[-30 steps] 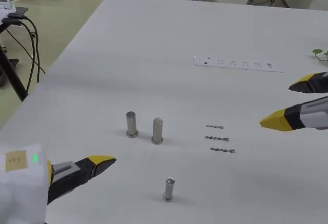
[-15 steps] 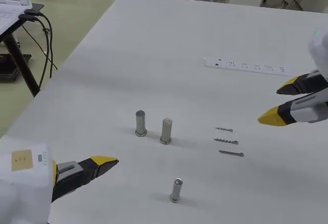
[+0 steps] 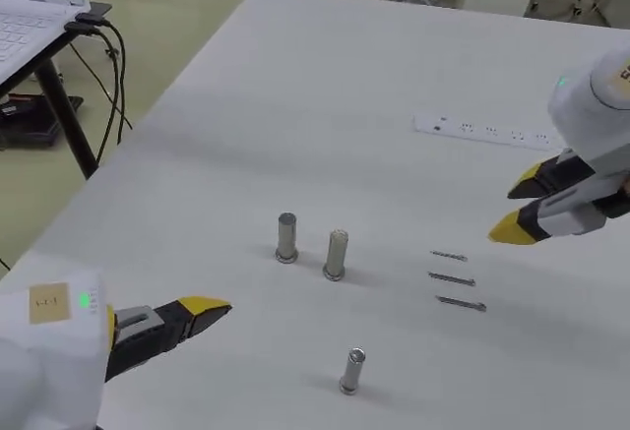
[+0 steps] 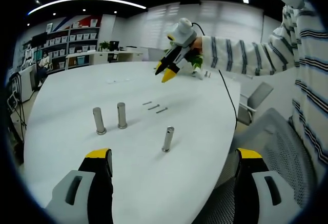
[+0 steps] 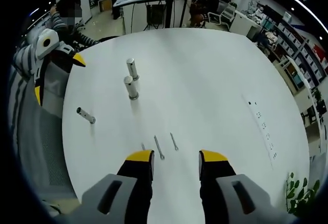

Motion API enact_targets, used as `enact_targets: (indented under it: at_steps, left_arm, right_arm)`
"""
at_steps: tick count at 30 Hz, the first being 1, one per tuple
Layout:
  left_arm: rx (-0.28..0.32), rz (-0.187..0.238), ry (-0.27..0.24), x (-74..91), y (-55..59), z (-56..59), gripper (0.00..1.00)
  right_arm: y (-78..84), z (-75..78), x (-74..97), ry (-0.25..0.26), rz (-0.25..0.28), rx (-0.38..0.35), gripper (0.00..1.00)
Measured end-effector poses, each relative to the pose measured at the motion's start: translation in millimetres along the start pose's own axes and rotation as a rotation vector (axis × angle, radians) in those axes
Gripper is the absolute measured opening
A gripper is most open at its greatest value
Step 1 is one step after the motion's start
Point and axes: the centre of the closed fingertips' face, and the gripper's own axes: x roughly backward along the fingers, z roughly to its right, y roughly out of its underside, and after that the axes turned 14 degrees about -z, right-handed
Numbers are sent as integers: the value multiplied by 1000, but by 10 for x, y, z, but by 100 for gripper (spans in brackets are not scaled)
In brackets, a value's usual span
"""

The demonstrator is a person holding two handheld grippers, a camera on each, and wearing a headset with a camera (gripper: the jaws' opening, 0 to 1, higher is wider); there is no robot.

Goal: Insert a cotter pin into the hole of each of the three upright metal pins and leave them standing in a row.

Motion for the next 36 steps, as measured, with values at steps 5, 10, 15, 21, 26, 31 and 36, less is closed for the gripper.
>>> enact_targets:
  at_steps: [5,10,15,21,26,31,36]
  left_arm:
    - [8,1,-1,15,5,-13,98]
    - [20,-5,-14,32,25,-62,98]
    - [29,-6,-20,53,27,-72,97]
    - [23,-20,-36,58,44,-73,96]
    - [35,-17,-56,75,63,-116,97]
    - [41,-20,-59,98,75,-117,97]
    - [43,-31,-44,89,109,-97,97]
  right_arm:
    - [-91,-76,-142,-27,-24,54,23]
    - [-95,-97,-319,-61,-61,110,20]
    - [-87,-136,-438,-90,-80,140,13]
    - [-34,-166,-579,-110,-120,173,12]
    - [-24,-154,-653,-107,-131,183,10]
    - [13,-150,-744,-117,-158,196,9]
    - [85,-128,-831,-138,-187,213,9]
